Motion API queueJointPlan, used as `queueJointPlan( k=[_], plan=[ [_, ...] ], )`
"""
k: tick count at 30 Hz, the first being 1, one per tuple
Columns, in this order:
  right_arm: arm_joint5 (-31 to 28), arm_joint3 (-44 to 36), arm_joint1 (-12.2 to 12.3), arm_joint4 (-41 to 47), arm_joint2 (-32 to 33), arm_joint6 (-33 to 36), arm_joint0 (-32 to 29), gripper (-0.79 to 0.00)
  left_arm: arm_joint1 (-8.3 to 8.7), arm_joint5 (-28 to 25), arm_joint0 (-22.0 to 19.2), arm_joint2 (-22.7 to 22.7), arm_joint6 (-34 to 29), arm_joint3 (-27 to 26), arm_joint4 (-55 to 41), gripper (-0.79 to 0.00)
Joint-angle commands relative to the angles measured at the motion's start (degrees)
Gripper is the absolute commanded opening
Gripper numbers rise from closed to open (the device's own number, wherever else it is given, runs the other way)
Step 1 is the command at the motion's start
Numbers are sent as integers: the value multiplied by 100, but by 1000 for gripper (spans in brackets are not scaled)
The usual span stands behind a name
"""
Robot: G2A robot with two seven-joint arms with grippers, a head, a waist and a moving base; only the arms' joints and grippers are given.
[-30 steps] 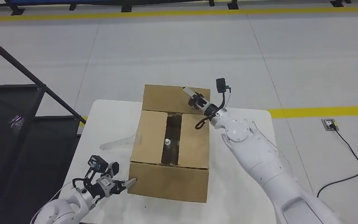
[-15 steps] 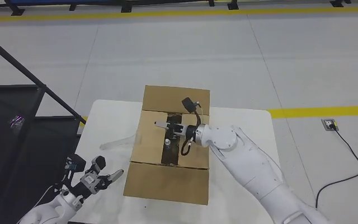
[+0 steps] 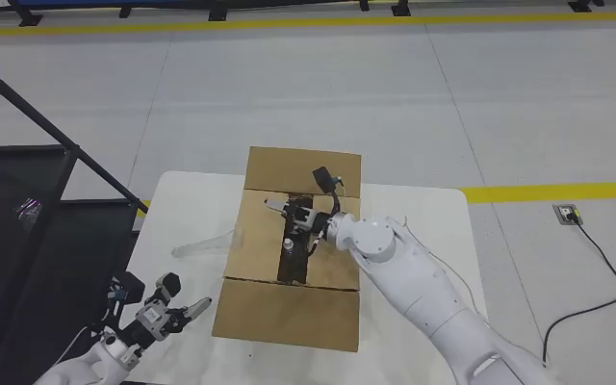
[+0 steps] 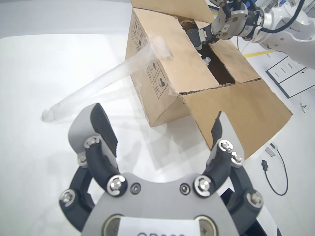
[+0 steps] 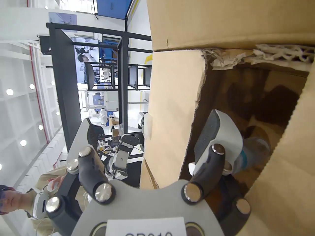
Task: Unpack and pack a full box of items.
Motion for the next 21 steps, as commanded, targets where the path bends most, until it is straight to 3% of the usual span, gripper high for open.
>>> queueJointPlan(
  k=[1,11,21],
  plan=[
    [-154,226,-57,254,46,126,62,0,2,-9,12,7,4,-15,15,0],
    [-771,834,-194,1296,427,1159,257,0,22,-6,-64,88,-99,-35,132,0],
    [-975,497,-292,1555,535,1506,223,0,18,360,-382,409,-136,-298,770,0]
  ],
)
